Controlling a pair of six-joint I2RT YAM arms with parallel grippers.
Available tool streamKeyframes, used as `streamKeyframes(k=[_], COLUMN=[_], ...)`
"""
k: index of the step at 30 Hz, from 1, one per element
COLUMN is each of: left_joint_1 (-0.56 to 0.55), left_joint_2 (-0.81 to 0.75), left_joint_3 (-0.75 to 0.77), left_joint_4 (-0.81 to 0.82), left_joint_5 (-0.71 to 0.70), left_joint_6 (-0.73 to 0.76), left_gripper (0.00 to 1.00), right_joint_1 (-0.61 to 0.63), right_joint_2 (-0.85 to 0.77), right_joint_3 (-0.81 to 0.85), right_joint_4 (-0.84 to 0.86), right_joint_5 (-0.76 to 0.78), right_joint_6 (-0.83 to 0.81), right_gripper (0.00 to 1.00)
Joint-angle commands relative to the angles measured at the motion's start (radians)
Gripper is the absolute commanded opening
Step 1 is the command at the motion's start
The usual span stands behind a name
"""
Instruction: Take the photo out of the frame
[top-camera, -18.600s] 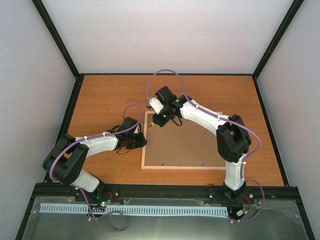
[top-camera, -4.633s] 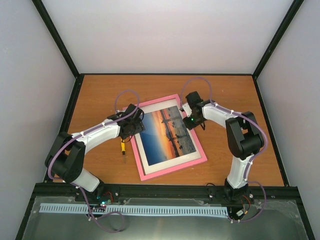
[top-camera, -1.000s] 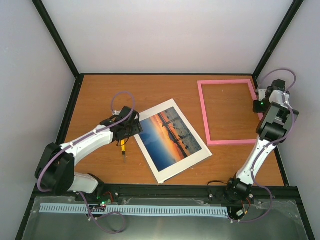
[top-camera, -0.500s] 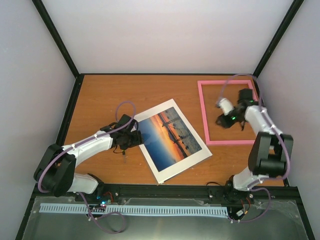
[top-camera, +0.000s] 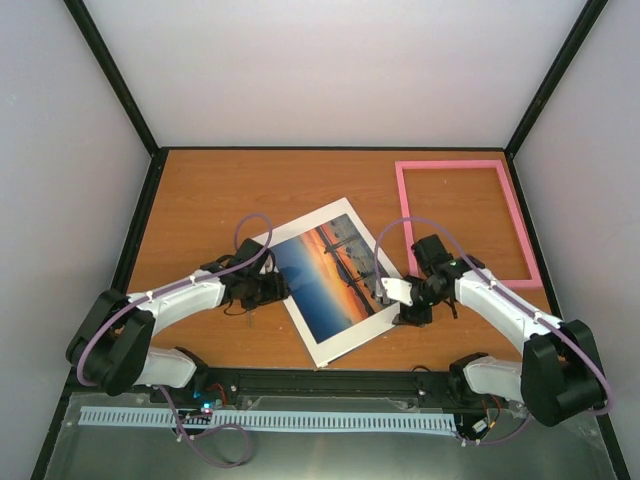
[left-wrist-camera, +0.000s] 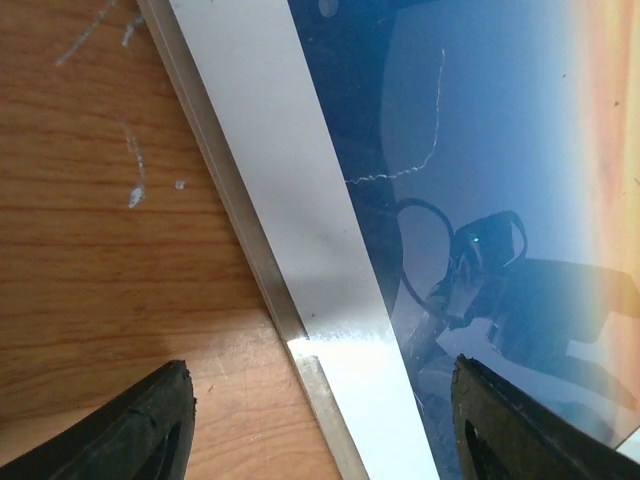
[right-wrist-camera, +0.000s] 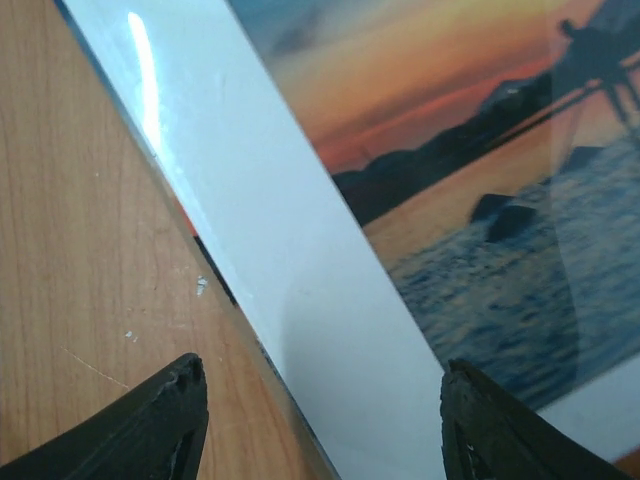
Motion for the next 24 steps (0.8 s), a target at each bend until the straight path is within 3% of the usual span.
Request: streamKeyframes(k=[1,24], left_joint_1=[-0.009,-0.009], left_joint_2=[0.002,0.066], left_joint_3=[-0.004,-0.001], left_joint_4=[0.046,0.073], left_joint_5=[0.018,-0.001], left_joint_6=[0.015,0.0], left_gripper=[0.7,0.71], right_joint_1=[0.081,0.191], right_joint_2=[-0.014,0.074], right_joint_3=[-0.056,-0.091], right_joint_4=[0.084,0.173], right_joint_5=[0.107,0.218], right_joint_6=[-0.031,-0.012], right_gripper=[0.63,0.62])
